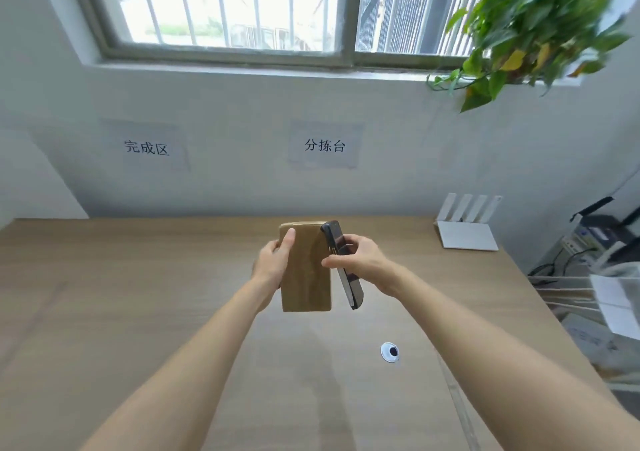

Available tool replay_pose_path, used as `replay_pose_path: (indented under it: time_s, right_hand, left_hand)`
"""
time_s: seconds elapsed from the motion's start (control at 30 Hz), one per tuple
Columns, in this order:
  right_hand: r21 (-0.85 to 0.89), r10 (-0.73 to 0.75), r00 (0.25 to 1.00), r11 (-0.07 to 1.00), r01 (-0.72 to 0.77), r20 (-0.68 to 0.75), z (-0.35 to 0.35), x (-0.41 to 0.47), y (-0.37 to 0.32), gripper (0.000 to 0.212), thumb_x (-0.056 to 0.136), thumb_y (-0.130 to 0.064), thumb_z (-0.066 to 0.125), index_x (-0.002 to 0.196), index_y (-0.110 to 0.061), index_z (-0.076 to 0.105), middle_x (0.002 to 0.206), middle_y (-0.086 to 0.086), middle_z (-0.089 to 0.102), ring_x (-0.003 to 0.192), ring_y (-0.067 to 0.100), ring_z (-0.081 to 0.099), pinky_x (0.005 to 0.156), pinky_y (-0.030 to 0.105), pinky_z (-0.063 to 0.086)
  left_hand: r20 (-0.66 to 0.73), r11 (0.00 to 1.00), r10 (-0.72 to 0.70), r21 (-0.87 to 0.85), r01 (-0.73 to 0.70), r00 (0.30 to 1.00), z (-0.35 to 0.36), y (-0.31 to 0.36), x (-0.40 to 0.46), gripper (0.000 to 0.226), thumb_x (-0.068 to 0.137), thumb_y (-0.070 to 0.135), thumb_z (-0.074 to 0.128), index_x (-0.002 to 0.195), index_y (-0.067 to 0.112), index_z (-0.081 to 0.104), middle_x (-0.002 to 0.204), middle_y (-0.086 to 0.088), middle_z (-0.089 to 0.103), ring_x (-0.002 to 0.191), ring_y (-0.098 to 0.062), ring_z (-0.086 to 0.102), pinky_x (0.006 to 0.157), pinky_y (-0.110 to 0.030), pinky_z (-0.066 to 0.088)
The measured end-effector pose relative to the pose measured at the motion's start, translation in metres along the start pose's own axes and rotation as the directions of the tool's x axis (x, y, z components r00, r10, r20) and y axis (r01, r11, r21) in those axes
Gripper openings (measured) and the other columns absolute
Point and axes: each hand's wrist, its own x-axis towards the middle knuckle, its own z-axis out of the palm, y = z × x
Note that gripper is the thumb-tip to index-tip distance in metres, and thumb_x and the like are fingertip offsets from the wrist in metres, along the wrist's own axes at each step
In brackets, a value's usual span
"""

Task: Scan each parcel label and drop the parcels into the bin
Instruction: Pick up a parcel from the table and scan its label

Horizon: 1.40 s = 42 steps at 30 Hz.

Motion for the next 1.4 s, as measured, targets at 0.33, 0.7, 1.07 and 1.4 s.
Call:
replay_pose_path:
  time_s: [0.33,0.7,1.07,1.4]
  right_hand:
    - [-0.042,-0.078,0.996,0.996,0.080,0.037,0.000,-0.079,-0.022,0.036,0.081,-0.022,0.085,0.111,-0.014,0.066,0.101,0.009,0.070,0.085,0.015,0.065,0.068,0.026,0.056]
    - [-0.003,-0.118,0.991,0.993,0.119,0.059,0.009,-0.152,-0.029,0.033,0.078,-0.021,0.087,0.105,-0.015,0.068,0.094,0.006,0.068,0.085,0.018,0.063,0.071,0.030,0.050]
    - [-0.083,-0.132,0.990,0.987,0.135,0.047,0.063,-0.264,-0.063,0.025,0.080,-0.013,0.085,0.102,-0.009,0.073,0.085,0.002,0.068,0.080,0.015,0.062,0.069,0.027,0.045]
    - [-0.114,-0.178,0.984,0.977,0.178,0.015,0.114,-0.353,-0.082,0.028,0.081,-0.007,0.084,0.106,-0.004,0.072,0.087,0.003,0.068,0.072,0.009,0.063,0.059,0.016,0.048]
  left_hand:
    - [-0.130,0.995,0.102,0.031,-0.098,0.986,-0.012,0.016,-0.092,0.056,0.087,0.073,0.050,0.099,0.019,0.054,0.108,-0.004,0.066,0.102,-0.028,0.064,0.064,-0.034,0.045]
    - [-0.172,0.987,0.152,-0.014,-0.157,0.973,-0.027,0.007,-0.172,0.062,0.073,0.073,0.064,0.097,0.017,0.053,0.108,-0.006,0.067,0.100,-0.027,0.064,0.078,-0.044,0.054]
    - [0.008,0.969,0.187,-0.166,-0.183,0.982,-0.078,-0.012,-0.280,0.033,0.088,0.044,0.072,0.114,0.026,0.061,0.109,0.011,0.062,0.099,-0.007,0.055,0.093,-0.042,0.049]
    - [0.007,0.904,0.289,-0.331,-0.270,0.957,-0.121,-0.040,-0.356,0.077,0.083,0.008,0.077,0.150,0.009,0.037,0.136,-0.002,0.058,0.125,-0.019,0.057,0.109,-0.045,0.045]
